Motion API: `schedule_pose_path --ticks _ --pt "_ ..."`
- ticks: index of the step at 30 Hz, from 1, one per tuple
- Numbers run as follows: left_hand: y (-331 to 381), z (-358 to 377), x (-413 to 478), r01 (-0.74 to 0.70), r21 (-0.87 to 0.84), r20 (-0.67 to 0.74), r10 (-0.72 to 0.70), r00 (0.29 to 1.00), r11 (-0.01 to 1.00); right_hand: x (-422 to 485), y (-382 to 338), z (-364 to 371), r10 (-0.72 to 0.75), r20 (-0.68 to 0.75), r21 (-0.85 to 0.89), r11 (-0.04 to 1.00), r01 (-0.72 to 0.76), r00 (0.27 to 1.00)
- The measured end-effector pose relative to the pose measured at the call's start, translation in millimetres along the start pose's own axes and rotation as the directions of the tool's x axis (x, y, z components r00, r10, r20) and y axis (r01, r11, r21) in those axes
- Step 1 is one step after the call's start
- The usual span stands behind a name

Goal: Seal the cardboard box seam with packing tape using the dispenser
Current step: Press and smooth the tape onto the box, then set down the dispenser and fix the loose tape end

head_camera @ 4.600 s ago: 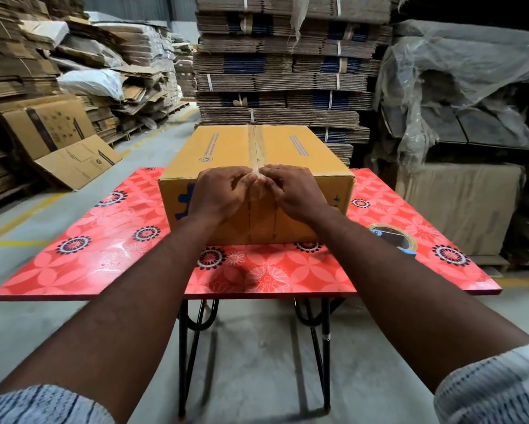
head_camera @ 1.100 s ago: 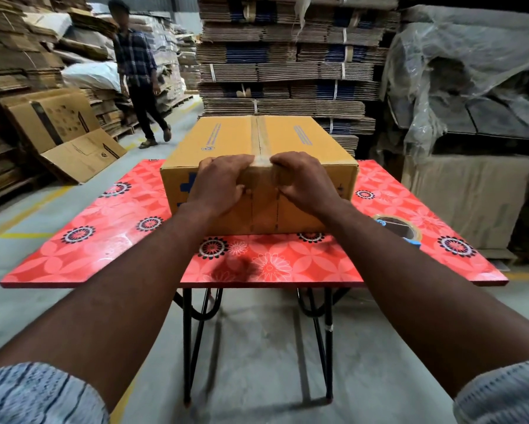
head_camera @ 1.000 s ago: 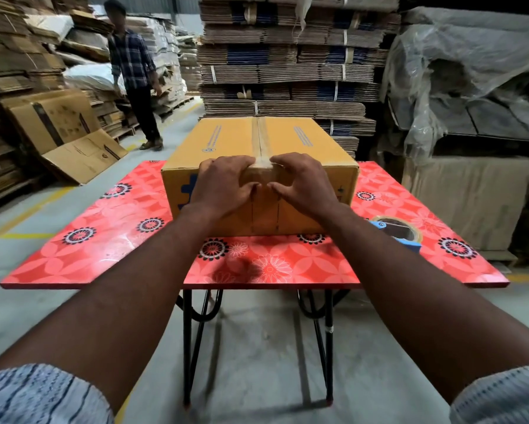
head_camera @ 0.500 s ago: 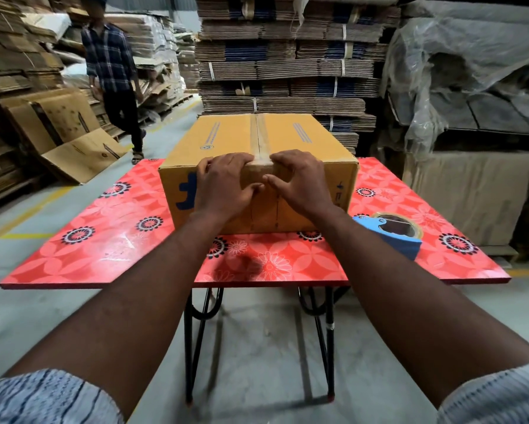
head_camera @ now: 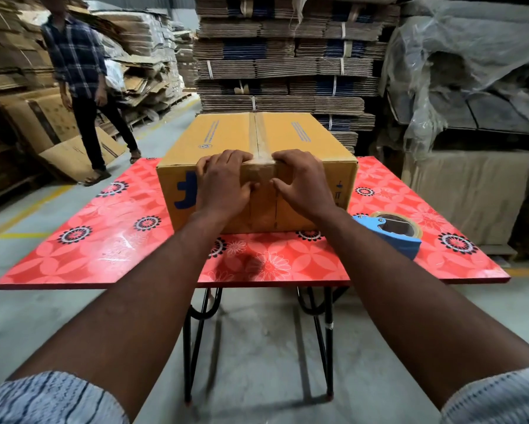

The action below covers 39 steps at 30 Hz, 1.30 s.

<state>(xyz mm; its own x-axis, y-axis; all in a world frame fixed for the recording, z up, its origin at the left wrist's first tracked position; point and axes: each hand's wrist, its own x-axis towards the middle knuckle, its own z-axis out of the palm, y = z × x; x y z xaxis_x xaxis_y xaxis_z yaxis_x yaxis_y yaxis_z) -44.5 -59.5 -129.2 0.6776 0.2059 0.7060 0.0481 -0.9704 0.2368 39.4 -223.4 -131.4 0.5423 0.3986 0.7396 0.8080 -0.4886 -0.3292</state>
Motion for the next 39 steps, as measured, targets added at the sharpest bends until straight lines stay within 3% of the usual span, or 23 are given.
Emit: schedule_pose_path --ticks 4,10,14,17,23,27,29,31,34,37,39 --pt "-4 -2 0 -0.020 -0.019 0.037 0.020 0.999 1.000 -3 5 -2 -0.005 -0.007 0.003 1.000 0.005 1.000" --pt "2 0 -1 0.009 -0.041 -0.016 -0.009 1.000 0.999 -5 0 1 0.010 -0.035 -0.036 0.999 -0.012 0.999" --pt "0 -5 -2 0.002 -0.042 0.055 0.000 0.998 0.999 -11 7 -10 -0.011 -0.006 -0.067 0.998 0.010 1.000" --pt "-2 -10 -7 -0.007 -0.029 0.086 0.010 0.996 1.000 -18 14 -17 0.001 -0.066 -0.072 0.997 -0.005 0.998" --pt "11 -5 -22 0.083 -0.070 0.035 -0.080 0.996 0.994 -42 39 -46 0.004 -0.077 -0.063 0.998 -0.009 0.997" --pt "33 8 -46 0.097 -0.201 -0.098 -0.119 0.988 0.975 -66 54 -69 0.113 -0.065 -0.071 0.991 -0.118 0.991" --pt "48 18 -60 0.053 -0.255 -0.101 -0.081 0.992 0.965 -81 67 -81 0.226 0.018 -0.123 0.967 -0.222 0.974" --pt "65 30 -72 0.046 -0.331 0.012 -0.044 0.999 0.942 -92 81 -93 0.350 0.151 -0.272 0.914 -0.301 0.924" --pt "94 45 -83 0.094 -0.446 0.279 0.038 0.960 0.890 -94 92 -109 0.474 0.265 -0.504 0.810 -0.298 0.839" --pt "124 56 -88 0.203 -0.491 0.471 0.061 0.880 0.847 -93 105 -118 0.578 0.340 -0.581 0.749 -0.318 0.741" --pt "142 62 -89 0.313 -0.509 0.549 0.022 0.836 0.801 -96 112 -122 0.629 0.368 -0.541 0.744 -0.392 0.685"
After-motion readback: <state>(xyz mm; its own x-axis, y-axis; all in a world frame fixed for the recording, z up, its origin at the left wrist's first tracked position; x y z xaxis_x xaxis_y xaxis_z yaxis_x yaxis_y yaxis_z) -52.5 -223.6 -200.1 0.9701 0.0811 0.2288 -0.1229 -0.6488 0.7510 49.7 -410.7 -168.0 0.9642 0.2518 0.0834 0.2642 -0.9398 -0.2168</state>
